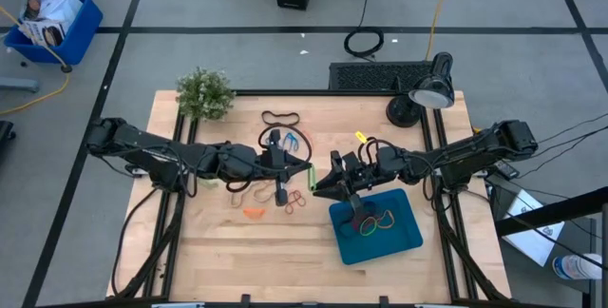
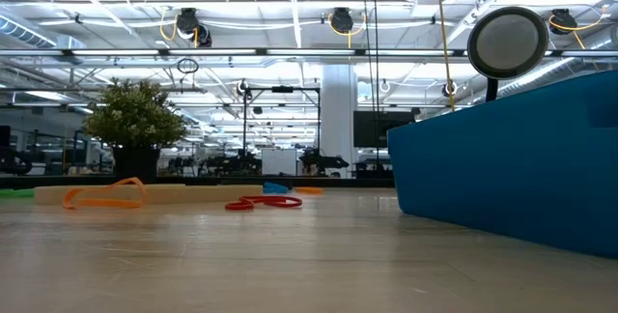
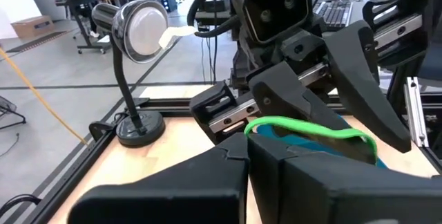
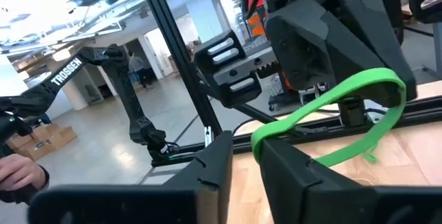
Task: Pick and place rubber bands into bin
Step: Put the green rubber band into the blue bin
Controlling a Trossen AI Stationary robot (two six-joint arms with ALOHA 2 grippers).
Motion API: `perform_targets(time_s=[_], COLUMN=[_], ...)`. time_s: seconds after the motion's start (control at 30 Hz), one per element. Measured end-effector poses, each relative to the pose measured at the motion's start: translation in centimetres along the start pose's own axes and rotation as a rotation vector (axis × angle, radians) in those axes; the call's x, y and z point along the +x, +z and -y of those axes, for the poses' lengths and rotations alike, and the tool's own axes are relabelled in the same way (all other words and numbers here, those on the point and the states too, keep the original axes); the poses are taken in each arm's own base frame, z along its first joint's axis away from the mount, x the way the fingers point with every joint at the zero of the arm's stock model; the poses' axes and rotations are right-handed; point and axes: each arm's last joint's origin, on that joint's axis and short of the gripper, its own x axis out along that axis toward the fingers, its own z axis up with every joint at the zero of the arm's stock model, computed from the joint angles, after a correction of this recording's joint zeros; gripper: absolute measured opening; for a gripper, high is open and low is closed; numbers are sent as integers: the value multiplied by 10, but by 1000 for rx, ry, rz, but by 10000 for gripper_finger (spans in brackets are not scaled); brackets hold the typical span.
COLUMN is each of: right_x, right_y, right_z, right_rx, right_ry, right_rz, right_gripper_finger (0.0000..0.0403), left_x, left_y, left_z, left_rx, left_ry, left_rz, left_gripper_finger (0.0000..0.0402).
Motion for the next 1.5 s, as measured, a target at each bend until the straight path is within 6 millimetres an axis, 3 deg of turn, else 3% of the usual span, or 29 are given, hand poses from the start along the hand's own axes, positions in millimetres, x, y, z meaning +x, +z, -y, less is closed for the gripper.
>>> perform_targets(time_s=[0.1, 0.3, 0.57, 0.87, 1.2, 1.5], right_x=[0, 0, 0, -8, -21, -35], right_y=[0, 0, 0, 3, -14, -40], right_z=[0, 0, -1, -3, 2, -7], right_rx=[0, 0, -1, -43, 50, 254], right_ry=[0, 0, 25, 22, -82, -74], right_rz=[0, 0, -11, -71, -331, -642], right_gripper_finger=[42, 5, 3, 2, 1, 1], left_x=[0, 0, 0, -5, -26, -40], left_y=[0, 0, -2, -8, -5, -4], left_z=[0, 0, 0, 13, 31, 38], left_rx=[-9, -35, -35, -13, -127, -167], left_ry=[0, 0, -10, -52, -242, -353], left_rz=[0, 1, -17, -85, -141, -186], left_gripper_finger=[10, 63, 120, 129, 129, 129])
